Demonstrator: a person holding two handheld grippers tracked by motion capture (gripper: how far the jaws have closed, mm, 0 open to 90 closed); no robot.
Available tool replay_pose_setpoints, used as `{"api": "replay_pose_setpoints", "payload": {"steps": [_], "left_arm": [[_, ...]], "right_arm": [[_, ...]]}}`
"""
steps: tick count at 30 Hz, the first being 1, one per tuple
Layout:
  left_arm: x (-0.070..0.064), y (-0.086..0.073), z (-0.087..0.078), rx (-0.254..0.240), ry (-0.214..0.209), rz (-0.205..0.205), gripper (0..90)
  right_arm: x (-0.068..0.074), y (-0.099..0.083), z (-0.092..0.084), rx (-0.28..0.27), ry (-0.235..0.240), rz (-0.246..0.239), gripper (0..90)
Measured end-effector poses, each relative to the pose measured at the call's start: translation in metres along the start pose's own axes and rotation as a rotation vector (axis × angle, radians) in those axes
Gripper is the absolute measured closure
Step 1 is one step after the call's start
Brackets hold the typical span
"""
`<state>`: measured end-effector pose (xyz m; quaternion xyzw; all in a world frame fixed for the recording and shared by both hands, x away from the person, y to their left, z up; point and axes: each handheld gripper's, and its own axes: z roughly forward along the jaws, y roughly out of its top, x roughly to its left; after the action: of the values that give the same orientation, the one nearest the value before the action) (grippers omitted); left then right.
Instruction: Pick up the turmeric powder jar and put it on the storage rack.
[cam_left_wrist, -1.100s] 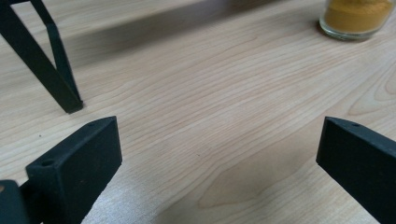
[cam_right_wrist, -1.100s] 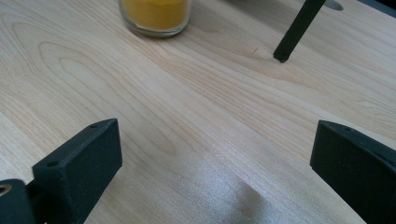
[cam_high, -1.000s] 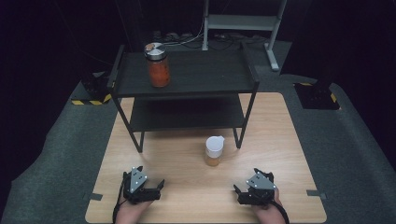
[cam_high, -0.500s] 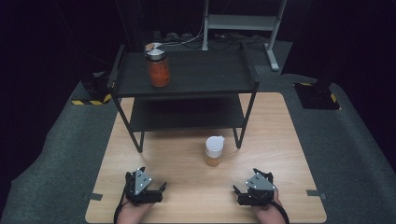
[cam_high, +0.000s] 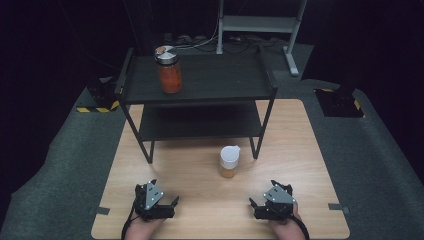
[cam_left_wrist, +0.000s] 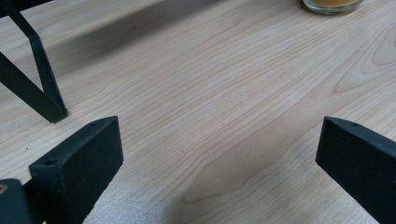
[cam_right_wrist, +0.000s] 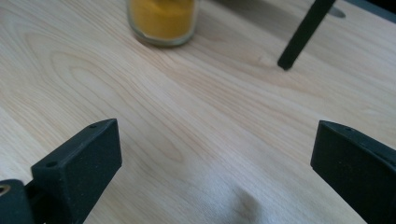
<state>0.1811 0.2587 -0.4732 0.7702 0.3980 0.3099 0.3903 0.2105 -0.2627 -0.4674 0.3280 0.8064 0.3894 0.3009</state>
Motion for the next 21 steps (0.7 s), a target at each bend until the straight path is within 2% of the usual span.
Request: {"api": "replay_pose_setpoints", "payload": {"steps": [4,8,12,16,21], "left_arm": [[0.001,-0.002,-0.002,-0.003,-0.008,-0.001,1.0],[0.002,-0.004,-0.005,-0.006,-0.013,-0.014,1.0],[0.002,-0.004,-0.006,-0.008,-0.013,-0.015,1.0],[-0.001,-0.003,-0.006,0.002,-0.01,0.01,1.0],[-0.004,-0.003,-0.007,0.006,-0.01,0.032,1.0]], "right_arm": [[0.002,0.004,-0.007,-0.047,0.003,0.026,0.9],[0.003,0.008,-0.01,-0.08,0.01,0.027,0.6],[0.004,0.011,-0.01,-0.091,0.015,0.027,0.6],[0.001,0.015,-0.008,-0.119,0.039,0.033,0.4],[0.0,0.026,-0.001,-0.116,0.054,0.032,0.3]]}}
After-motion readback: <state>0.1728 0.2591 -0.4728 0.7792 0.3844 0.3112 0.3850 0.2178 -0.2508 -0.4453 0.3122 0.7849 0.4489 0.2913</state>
